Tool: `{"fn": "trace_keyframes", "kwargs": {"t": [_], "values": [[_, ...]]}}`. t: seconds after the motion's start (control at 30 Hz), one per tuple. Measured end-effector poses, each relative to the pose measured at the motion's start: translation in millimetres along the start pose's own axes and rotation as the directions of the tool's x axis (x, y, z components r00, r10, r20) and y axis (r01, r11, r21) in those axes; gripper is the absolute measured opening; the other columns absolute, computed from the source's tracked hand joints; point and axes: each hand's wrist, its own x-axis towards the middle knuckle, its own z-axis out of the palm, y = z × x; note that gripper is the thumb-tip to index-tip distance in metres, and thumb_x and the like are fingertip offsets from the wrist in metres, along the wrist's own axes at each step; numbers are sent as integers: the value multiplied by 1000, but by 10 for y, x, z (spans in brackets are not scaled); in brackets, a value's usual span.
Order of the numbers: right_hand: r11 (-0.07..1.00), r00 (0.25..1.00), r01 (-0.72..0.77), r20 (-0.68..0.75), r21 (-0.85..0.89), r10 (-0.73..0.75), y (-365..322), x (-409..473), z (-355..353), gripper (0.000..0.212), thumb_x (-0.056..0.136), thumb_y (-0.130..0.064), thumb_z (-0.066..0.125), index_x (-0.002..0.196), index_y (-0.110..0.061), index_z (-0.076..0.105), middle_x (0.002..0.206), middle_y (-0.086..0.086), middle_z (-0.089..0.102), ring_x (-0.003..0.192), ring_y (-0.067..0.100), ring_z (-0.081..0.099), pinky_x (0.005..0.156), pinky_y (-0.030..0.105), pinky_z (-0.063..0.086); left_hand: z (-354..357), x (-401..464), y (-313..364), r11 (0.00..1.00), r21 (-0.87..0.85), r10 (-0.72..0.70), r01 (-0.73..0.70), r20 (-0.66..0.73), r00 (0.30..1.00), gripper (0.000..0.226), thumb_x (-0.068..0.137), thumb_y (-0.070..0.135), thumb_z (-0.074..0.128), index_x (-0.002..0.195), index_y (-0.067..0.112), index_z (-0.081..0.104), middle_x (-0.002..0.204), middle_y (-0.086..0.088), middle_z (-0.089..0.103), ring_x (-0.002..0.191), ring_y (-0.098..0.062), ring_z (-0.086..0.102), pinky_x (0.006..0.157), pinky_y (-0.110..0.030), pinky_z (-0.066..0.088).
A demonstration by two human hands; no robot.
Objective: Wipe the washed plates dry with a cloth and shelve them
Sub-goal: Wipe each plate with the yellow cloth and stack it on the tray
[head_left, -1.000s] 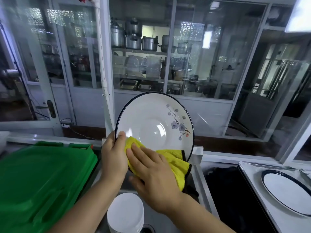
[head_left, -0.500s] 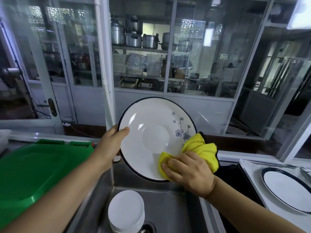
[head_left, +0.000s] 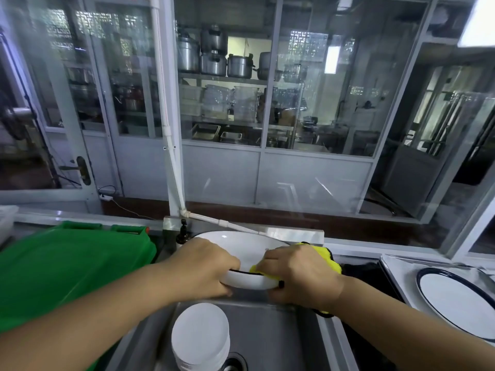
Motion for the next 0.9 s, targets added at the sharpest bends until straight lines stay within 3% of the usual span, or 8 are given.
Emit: {"fn": "trace_keyframes", "kwargs": {"t": [0.07, 0.17, 0.23, 0.37, 0.5, 0.6, 0.77, 0.9], "values": [[996, 1000, -25, 2, 89, 25, 50, -18, 6, 41, 65, -36, 53, 102, -26, 67, 85, -7, 64, 71, 19, 62, 48, 23, 44, 68, -4, -24, 997, -69, 33, -39, -93, 995, 37, 55, 46, 64, 59, 23, 35, 51, -1, 50, 48, -13, 28, 42, -13, 10], [952, 989, -111, -63, 286, 134, 195, -34, -38, 58, 66, -38, 72, 121, -24, 59, 108, -6, 60, 96, 12, 57, 76, 24, 47, 126, -39, -20, 875, -443, -193, 196, 53, 980, 30, 56, 44, 66, 71, 21, 55, 59, -1, 58, 52, -12, 46, 48, -20, 33], [877, 919, -200, -227, 437, 322, 267, -48, -100, 65, 62, -28, 80, 122, -29, 54, 109, -13, 54, 101, -4, 51, 86, 13, 41, 116, -54, -12, 614, -699, -330, 367, 196, 924, 34, 47, 43, 69, 70, 18, 63, 59, 5, 62, 53, -5, 54, 54, -25, 44], [802, 655, -347, -487, 486, 578, 286, -152, 21, 60, 68, -20, 75, 124, -25, 55, 111, -24, 49, 105, -18, 44, 87, 2, 32, 89, -110, -20, 112, -923, -457, 368, 282, 844, 52, 36, 30, 79, 84, 11, 69, 76, 0, 74, 71, -13, 70, 65, -27, 55], [803, 682, -405, -441, 437, 583, 69, -135, 365, 60, 96, -52, 39, 144, -17, 38, 137, -2, 41, 124, 7, 36, 106, 17, 24, 36, -88, 51, -221, -951, -471, 216, 298, 830, 69, 34, 21, 81, 99, 4, 67, 92, -16, 73, 82, -31, 71, 68, -38, 58], [851, 706, -382, -481, 359, 520, -63, -21, 391, 55, 102, -49, 21, 147, -20, 32, 148, -2, 32, 127, 21, 34, 111, 27, 19, 19, -26, 87, -318, -936, -495, 151, 300, 816, 67, 34, 17, 81, 98, 5, 67, 93, -19, 72, 80, -32, 71, 65, -38, 57], [975, 786, -188, -577, 117, 221, -253, 193, 234, 39, 102, -31, 39, 138, -23, 47, 142, -1, 45, 122, 27, 45, 101, 42, 34, -38, 60, 113, -330, -936, -496, 119, 279, 822, 65, 41, 13, 81, 103, 0, 67, 96, -26, 70, 85, -39, 68, 74, -45, 56], [985, 751, -138, -638, 102, 172, -103, 232, 134, 35, 95, -25, 53, 130, -26, 54, 135, 0, 54, 114, 26, 52, 96, 38, 38, -100, 74, 113, -295, -951, -502, 97, 241, 831, 61, 40, 14, 80, 99, 1, 68, 95, -24, 71, 85, -37, 69, 78, -46, 56]]}}
